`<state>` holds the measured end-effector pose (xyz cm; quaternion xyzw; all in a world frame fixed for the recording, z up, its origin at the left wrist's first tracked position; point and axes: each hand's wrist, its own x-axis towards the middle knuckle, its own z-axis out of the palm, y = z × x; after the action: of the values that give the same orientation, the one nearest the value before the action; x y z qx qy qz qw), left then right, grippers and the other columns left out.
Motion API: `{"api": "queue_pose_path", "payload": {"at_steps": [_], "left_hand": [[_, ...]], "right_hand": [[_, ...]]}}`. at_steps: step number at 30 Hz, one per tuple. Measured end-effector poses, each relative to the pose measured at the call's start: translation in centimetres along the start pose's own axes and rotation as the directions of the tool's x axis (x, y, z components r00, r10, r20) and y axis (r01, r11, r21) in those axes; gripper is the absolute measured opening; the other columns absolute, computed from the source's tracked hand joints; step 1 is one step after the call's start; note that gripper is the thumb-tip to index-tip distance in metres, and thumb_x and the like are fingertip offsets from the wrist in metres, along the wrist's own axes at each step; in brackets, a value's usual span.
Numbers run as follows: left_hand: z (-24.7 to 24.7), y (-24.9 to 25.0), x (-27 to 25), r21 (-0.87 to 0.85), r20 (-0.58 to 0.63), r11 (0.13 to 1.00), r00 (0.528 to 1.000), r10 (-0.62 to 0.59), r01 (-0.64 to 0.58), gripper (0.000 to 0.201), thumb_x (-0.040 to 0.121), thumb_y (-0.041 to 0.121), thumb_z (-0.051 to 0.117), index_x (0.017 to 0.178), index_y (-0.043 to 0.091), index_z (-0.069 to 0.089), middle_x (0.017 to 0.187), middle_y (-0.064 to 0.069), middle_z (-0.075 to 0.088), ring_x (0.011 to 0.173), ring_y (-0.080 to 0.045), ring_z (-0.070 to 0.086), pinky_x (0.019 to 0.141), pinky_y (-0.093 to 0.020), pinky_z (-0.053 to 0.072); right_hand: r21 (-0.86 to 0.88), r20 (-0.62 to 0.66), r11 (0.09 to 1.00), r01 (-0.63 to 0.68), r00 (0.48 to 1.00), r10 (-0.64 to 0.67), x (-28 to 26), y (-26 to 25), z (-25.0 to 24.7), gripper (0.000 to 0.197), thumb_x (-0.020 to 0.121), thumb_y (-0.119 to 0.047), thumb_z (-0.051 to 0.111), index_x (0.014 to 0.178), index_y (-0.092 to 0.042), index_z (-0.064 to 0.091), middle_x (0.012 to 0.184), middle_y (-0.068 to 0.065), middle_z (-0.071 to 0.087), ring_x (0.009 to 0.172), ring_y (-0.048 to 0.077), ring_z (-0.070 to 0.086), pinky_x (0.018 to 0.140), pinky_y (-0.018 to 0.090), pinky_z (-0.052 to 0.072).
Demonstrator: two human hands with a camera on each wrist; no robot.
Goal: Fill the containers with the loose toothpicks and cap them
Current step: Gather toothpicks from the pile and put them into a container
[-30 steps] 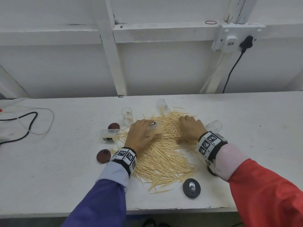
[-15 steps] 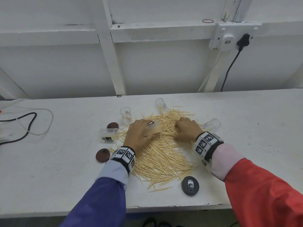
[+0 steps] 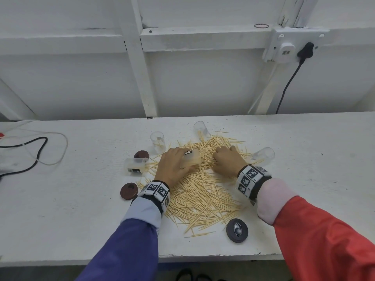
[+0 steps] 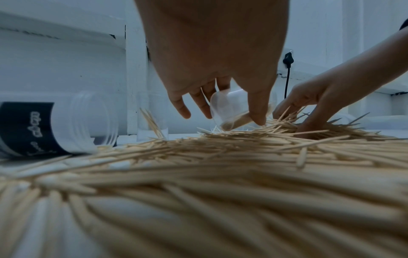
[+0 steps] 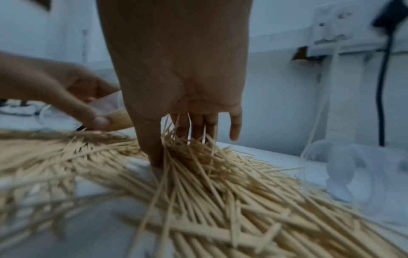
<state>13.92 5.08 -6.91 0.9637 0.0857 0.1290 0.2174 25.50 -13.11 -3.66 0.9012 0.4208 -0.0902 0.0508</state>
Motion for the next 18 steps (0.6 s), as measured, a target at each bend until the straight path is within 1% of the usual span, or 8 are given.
{"api": "queue_pose_path", "payload": {"at_steps": [1,3,6,9,13,15,18], "left_hand": [[0.01,0.00,0.05,-0.001,-0.004,1.000,1.000,-0.007,0.007,0.059,0.083,0.046,0.070,0.132,0.018,0.053,0.124,0.000,0.058,0.114,-0.020,0.048,0.092,-0.032,0.031],[0.00,0.02,0.12,-0.005,-0.010,1.000,1.000,-0.017,0.017,0.059,0.082,0.045,0.071,0.132,0.018,0.053,0.123,0.000,0.058,0.114,-0.020,0.049,0.092,-0.032,0.031],[0.06,-0.01,0.14,-0.009,-0.011,1.000,1.000,-0.021,0.021,0.058,0.082,0.045,0.071,0.131,0.018,0.054,0.123,0.000,0.058,0.114,-0.021,0.050,0.094,-0.034,0.032],[0.04,-0.08,0.09,-0.003,-0.020,0.999,0.999,-0.034,0.033,0.060,0.082,0.046,0.071,0.131,0.017,0.053,0.123,0.000,0.058,0.114,-0.021,0.050,0.094,-0.036,0.034],[-0.10,-0.05,0.06,0.009,-0.057,0.997,0.996,-0.071,0.072,0.060,0.082,0.045,0.071,0.132,0.017,0.053,0.123,0.000,0.059,0.113,-0.022,0.050,0.093,-0.035,0.033],[-0.15,-0.02,0.07,0.007,-0.066,0.996,0.994,-0.086,0.087,0.060,0.082,0.047,0.070,0.131,0.018,0.054,0.122,0.001,0.059,0.113,-0.022,0.050,0.093,-0.035,0.034],[-0.18,0.01,0.07,0.005,-0.071,0.995,0.993,-0.095,0.096,0.060,0.082,0.049,0.069,0.131,0.018,0.054,0.122,0.001,0.059,0.112,-0.022,0.051,0.094,-0.037,0.035]], "right_hand": [[-0.052,-0.003,0.998,0.017,1.000,-0.018,0.01,-0.08,0.14,0.024,0.093,-0.031,0.050,0.104,-0.011,0.060,0.111,0.004,0.055,0.113,0.024,0.048,0.107,0.047,0.029],[-0.115,-0.009,0.993,0.038,0.999,-0.040,0.00,-0.22,0.43,0.032,0.097,-0.034,0.047,0.115,-0.010,0.057,0.122,0.004,0.056,0.119,0.024,0.046,0.111,0.052,0.022],[-0.126,-0.032,0.990,0.057,0.998,-0.062,-0.13,-0.28,0.59,0.030,0.100,-0.028,0.040,0.119,-0.009,0.054,0.126,0.007,0.056,0.122,0.025,0.046,0.113,0.052,0.018],[-0.113,-0.061,0.989,0.094,0.993,-0.102,-0.26,-0.16,0.63,0.031,0.102,-0.029,0.036,0.120,-0.009,0.052,0.125,0.006,0.058,0.120,0.025,0.048,0.110,0.046,0.022],[-0.048,-0.094,0.993,0.111,0.989,-0.115,-0.26,0.11,0.48,0.031,0.102,-0.037,0.038,0.112,-0.011,0.052,0.114,0.003,0.060,0.112,0.023,0.052,0.099,0.039,0.032],[-0.015,-0.089,0.994,0.112,0.990,-0.113,-0.19,0.18,0.25,0.034,0.101,-0.040,0.040,0.109,-0.010,0.052,0.112,0.004,0.059,0.109,0.023,0.052,0.097,0.038,0.034],[0.042,-0.090,0.994,0.105,0.991,-0.101,-0.08,0.39,-0.03,0.031,0.101,-0.039,0.041,0.106,-0.010,0.050,0.108,0.005,0.059,0.102,0.024,0.052,0.095,0.039,0.036]]}}
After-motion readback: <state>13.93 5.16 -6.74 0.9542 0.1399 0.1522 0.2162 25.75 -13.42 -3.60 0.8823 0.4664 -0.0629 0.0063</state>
